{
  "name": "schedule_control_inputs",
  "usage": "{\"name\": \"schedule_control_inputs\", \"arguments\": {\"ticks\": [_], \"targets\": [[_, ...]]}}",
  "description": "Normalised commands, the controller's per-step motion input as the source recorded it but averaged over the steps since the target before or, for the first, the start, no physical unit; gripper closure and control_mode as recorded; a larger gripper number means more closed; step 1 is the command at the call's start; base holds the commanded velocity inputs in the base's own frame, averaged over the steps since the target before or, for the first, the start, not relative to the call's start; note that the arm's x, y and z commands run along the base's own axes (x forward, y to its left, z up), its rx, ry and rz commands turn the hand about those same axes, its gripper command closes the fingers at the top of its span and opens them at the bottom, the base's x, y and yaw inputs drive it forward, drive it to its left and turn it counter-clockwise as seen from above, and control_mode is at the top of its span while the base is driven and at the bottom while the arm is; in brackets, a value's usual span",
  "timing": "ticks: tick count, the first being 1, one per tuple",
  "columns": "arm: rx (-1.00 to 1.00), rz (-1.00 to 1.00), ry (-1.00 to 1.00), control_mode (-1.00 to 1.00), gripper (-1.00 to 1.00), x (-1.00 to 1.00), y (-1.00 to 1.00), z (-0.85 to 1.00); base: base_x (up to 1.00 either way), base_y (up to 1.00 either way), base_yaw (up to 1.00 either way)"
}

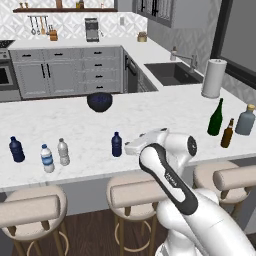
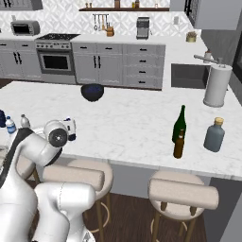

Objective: Move the plastic bottles in the middle to the plastics group, and the glass bottles in the middle to the glass group.

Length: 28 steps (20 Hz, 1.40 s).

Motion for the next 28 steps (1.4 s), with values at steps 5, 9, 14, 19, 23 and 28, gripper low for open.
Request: {"name": "schedule_control_inputs", "arguments": {"ticks": [5,9,14,19,23,28], "targets": [[-0.03,-0.03,0.00,-1.00,-1.00,-0.03,-0.71,-0.33,0.00,0.00,0.00],[-0.01,0.00,0.02,-1.00,-1.00,0.00,-0.55,-0.52,0.00,0.00,0.00],[0.00,0.02,0.00,-1.00,-1.00,0.07,-0.26,-0.54,0.00,0.00,0.00],[0.00,0.11,-0.01,-1.00,-1.00,0.22,-0.07,-0.44,0.00,0.00,0.00],[0.02,0.22,-0.09,-1.00,-1.00,0.39,0.02,-0.45,0.00,0.00,0.00],[0.03,0.29,-0.16,-1.00,-1.00,0.45,0.05,-0.38,0.00,0.00,0.00]]}}
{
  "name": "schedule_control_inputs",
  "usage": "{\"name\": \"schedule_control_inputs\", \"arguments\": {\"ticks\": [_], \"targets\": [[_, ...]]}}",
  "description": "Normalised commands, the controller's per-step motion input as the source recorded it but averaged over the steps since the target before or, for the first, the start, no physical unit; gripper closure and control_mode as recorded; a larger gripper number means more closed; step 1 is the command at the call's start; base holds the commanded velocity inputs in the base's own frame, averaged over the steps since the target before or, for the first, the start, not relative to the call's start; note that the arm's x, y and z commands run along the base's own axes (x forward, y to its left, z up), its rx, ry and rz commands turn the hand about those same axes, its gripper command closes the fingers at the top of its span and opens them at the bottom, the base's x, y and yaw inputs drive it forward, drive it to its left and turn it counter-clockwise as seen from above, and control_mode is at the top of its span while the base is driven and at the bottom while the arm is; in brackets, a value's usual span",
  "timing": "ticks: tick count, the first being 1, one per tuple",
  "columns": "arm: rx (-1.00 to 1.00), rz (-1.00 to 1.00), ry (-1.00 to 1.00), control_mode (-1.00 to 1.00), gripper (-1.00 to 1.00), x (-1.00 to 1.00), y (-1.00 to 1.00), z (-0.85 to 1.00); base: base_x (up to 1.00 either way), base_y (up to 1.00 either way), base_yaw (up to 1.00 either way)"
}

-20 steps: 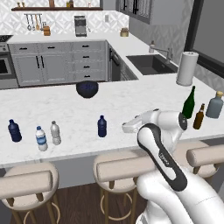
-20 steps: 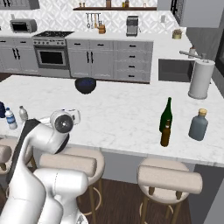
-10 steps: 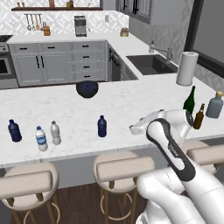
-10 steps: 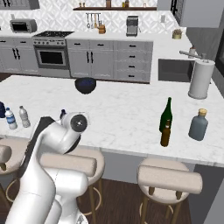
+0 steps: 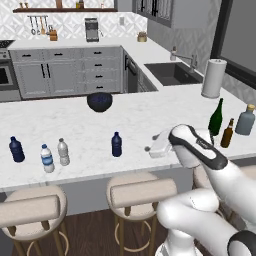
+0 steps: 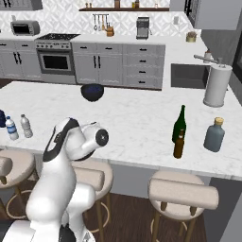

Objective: Move the plastic bottles in the middle to the plastics group, and the glass bottles in the middle to the glass group.

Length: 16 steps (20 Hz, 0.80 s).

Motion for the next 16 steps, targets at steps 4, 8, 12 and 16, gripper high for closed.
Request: {"name": "schedule_control_inputs", "arguments": {"ticks": [4,8,12,16], "targets": [[0.04,0.28,-0.09,-1.00,-1.00,0.40,0.03,-0.13,0.00,0.00,0.00],[0.02,0.19,0.00,-1.00,-1.00,0.32,0.19,0.02,0.00,0.00,0.00],[0.02,0.11,0.03,-1.00,-1.00,0.43,0.13,0.06,0.00,0.00,0.00],[0.00,0.09,0.02,-1.00,-1.00,0.33,0.23,0.00,0.00,0.00,0.00]]}}
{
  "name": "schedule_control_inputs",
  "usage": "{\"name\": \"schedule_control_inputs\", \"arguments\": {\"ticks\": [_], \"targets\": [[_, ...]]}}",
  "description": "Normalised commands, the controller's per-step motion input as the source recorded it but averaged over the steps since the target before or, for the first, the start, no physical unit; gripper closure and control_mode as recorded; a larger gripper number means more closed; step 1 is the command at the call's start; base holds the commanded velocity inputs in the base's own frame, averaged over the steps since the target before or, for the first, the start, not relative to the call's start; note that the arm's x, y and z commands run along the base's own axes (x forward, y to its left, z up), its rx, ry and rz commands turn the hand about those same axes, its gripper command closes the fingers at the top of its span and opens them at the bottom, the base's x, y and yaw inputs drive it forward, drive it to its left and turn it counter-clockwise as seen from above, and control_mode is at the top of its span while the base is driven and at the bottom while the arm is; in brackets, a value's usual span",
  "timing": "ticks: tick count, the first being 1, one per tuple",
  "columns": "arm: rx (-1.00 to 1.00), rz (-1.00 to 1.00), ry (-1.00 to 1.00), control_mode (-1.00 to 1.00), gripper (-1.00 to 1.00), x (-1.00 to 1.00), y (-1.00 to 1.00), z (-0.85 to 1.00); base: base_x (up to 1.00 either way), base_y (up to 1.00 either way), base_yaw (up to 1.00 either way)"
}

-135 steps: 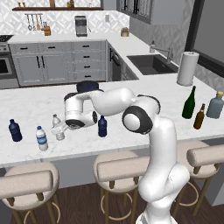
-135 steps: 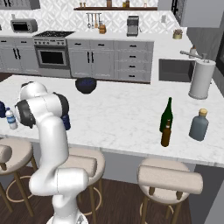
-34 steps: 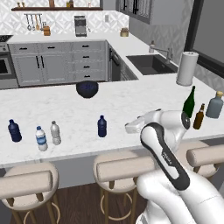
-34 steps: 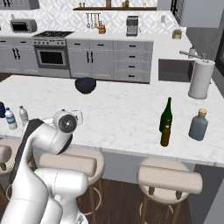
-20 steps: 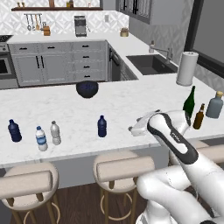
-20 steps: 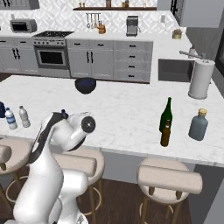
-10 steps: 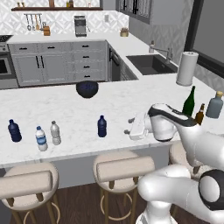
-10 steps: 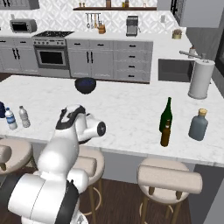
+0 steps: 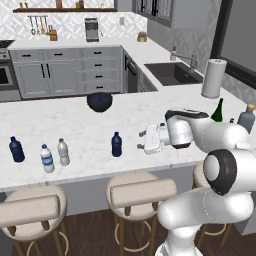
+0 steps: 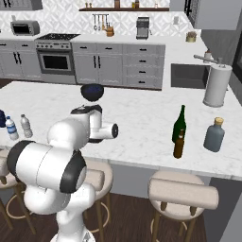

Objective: Move the plastic bottles in the middle to the plastics group, and the glass bottles in the middle to the glass group.

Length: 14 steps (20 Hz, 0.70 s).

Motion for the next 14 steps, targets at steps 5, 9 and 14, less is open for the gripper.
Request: {"name": "schedule_control_inputs", "arguments": {"ticks": [5,9,14], "targets": [[0.00,0.09,0.00,-1.00,-1.00,0.11,0.45,-0.05,0.00,0.00,0.00],[0.00,0.06,0.00,-1.00,-1.00,0.08,0.28,-0.09,0.00,0.00,0.00],[0.00,0.03,0.00,-1.00,-1.00,0.05,0.03,-0.12,0.00,0.00,0.00]]}}
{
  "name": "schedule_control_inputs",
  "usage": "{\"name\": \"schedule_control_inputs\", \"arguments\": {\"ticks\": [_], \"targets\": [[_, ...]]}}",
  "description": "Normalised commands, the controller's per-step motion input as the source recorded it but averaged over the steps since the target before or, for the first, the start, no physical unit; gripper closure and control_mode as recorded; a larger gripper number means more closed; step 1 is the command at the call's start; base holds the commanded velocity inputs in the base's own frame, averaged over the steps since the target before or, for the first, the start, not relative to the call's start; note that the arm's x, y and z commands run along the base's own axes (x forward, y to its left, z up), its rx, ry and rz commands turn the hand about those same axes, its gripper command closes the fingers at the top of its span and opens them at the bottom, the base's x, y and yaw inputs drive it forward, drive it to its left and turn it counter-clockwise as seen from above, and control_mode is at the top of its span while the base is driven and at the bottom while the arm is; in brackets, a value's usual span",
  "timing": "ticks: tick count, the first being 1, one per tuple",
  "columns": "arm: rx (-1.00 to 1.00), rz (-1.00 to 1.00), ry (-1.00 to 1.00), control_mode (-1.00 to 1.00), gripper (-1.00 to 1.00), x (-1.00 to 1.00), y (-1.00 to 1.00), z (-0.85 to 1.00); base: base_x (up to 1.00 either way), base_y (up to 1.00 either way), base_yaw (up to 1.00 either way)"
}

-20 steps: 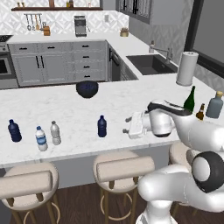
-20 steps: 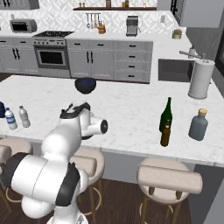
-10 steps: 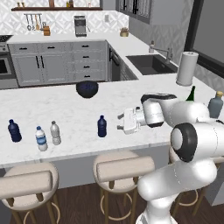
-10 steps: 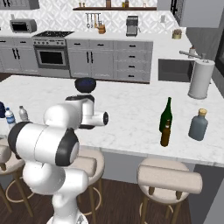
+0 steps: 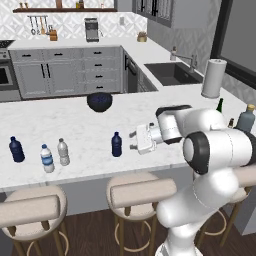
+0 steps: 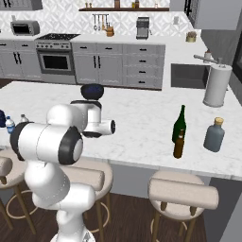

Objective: Move the plastic bottles in the middle to the plastics group, and the glass bottles in the middle to the glass group.

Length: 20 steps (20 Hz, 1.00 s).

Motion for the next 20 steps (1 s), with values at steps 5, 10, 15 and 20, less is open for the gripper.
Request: {"name": "schedule_control_inputs", "arguments": {"ticks": [5,10,15,20], "targets": [[0.00,0.03,0.00,-1.00,-1.00,0.01,0.14,-0.07,0.00,0.00,0.00],[0.00,0.03,0.00,-1.00,-1.00,0.08,0.07,-0.05,0.00,0.00,0.00],[0.00,0.02,0.00,-1.00,-1.00,0.13,0.00,-0.05,0.00,0.00,0.00],[0.00,0.02,0.00,-1.00,-1.00,0.15,0.00,-0.09,0.00,0.00,0.00]]}}
